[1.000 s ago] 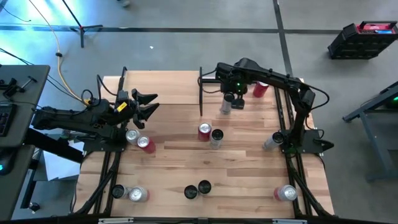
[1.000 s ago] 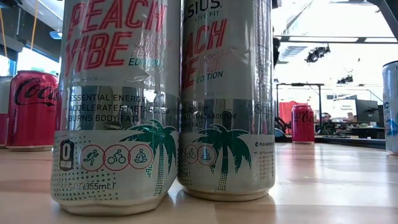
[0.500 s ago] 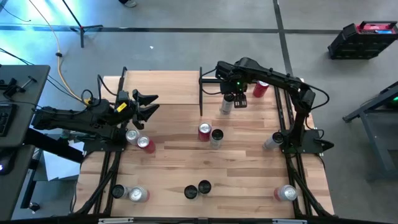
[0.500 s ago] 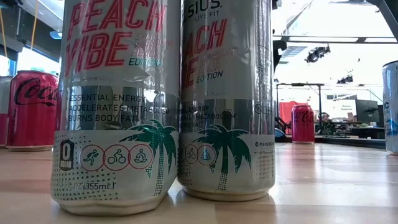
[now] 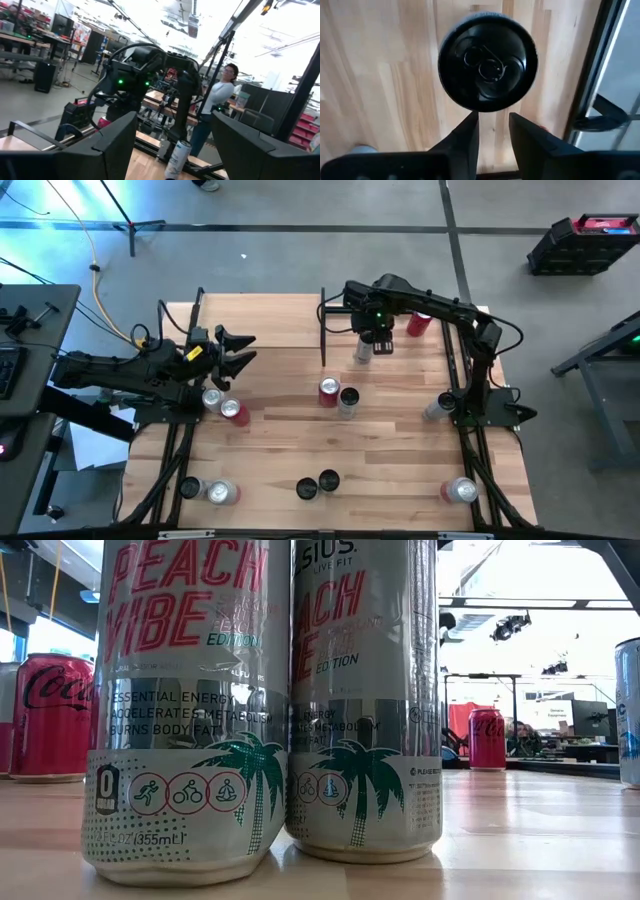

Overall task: Place canned beverage on shelf
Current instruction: Put the top blue soda can on the shelf

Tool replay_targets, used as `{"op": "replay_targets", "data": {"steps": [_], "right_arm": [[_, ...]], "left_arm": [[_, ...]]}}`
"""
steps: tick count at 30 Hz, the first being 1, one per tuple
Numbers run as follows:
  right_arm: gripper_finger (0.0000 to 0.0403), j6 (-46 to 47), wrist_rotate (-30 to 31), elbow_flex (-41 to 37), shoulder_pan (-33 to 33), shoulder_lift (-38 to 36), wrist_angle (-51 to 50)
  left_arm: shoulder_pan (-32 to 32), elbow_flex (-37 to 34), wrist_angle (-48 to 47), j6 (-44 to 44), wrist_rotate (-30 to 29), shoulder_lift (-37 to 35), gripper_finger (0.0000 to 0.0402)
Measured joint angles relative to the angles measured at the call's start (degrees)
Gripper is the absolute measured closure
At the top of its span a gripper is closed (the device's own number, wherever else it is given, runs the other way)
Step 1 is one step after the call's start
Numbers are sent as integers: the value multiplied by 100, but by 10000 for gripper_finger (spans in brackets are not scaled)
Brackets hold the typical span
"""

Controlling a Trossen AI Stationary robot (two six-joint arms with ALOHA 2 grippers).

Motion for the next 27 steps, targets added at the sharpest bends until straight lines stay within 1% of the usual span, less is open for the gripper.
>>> {"op": "replay_targets", "data": {"steps": [4, 8, 12, 14, 15, 17, 20, 22, 25, 27], "right_arm": [[322, 354, -424, 0, 53, 0, -58], [325, 770, -573, 0, 183, 0, -6], [325, 1083, -1099, 0, 318, -7, -7], [325, 1093, -1370, 11, 374, -9, -47], [325, 1056, -1413, 50, 394, -9, -124], [325, 892, -1271, 132, 412, -24, -282], [325, 563, -494, 162, 334, -27, -446], [325, 312, -144, 136, 224, -29, -387], [325, 95, -149, -1, 69, -24, 99], [325, 81, -158, -7, 18, -17, 245]], "left_arm": [[0, 0, 1, -94, 60, 0, 158], [0, 0, 3, -103, 138, 0, 158], [0, 0, 6, -102, 138, 0, 158], [0, 0, 6, -101, 164, 0, 158], [-1, 0, 6, -101, 187, 0, 158], [0, 0, 6, -101, 242, 0, 158], [-2, 0, 8, -101, 261, 0, 158], [-2, -1, 4, -101, 262, 0, 158], [0, -1, -1, -101, 261, 0, 158], [-2, -2, -1, -115, 261, 0, 158]]}}
